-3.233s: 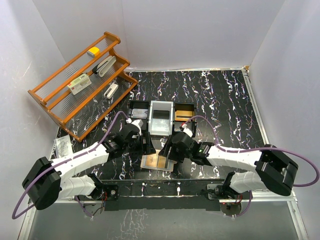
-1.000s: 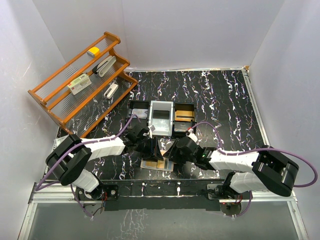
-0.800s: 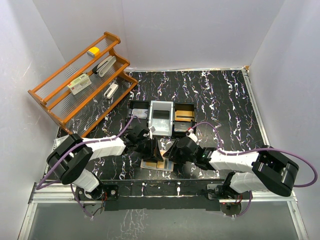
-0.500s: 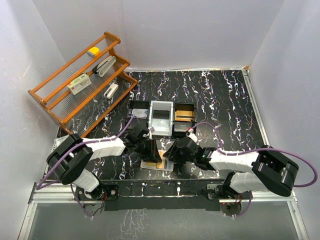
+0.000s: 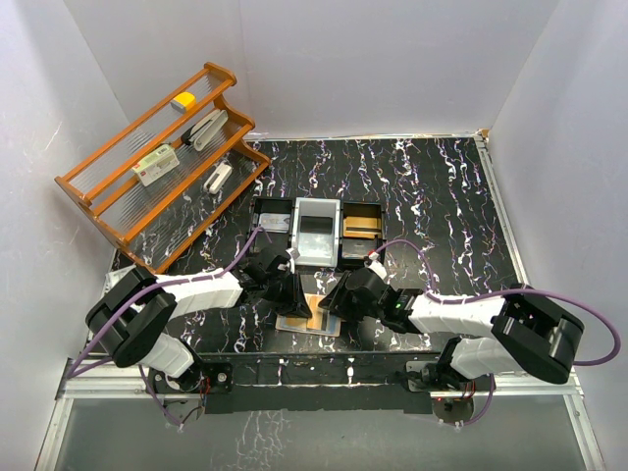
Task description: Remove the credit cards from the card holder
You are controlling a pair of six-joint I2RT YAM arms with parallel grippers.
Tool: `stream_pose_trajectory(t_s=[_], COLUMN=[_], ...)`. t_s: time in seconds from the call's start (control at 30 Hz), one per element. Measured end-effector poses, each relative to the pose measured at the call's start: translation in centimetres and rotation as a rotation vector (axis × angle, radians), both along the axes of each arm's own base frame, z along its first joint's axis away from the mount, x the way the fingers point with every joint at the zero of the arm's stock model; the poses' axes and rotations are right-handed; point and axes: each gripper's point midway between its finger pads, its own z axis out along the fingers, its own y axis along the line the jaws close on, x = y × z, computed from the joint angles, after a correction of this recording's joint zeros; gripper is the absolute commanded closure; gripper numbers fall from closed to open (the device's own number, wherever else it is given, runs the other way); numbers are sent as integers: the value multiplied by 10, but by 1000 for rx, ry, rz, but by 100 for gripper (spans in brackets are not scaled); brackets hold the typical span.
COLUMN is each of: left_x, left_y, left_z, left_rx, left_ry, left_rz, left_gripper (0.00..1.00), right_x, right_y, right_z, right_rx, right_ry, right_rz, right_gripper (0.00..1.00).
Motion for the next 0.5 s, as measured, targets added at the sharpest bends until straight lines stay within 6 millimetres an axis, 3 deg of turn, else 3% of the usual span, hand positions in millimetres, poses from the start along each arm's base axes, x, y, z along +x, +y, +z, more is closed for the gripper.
stream_pose_trajectory(t_s=[0.17,0.5], left_x=[-1,-1], left_y=[1,4], left_z=[-1,-2], left_rx=[6,20], left_ry=[2,3], left_rz=[-1,5], left_gripper=[100,100], right_x=[1,1], right_y=[1,0], right_z=[0,0], right_rx=[1,-8], right_ry=[4,8], right_rz=[-4,-6], right_gripper=[58,58])
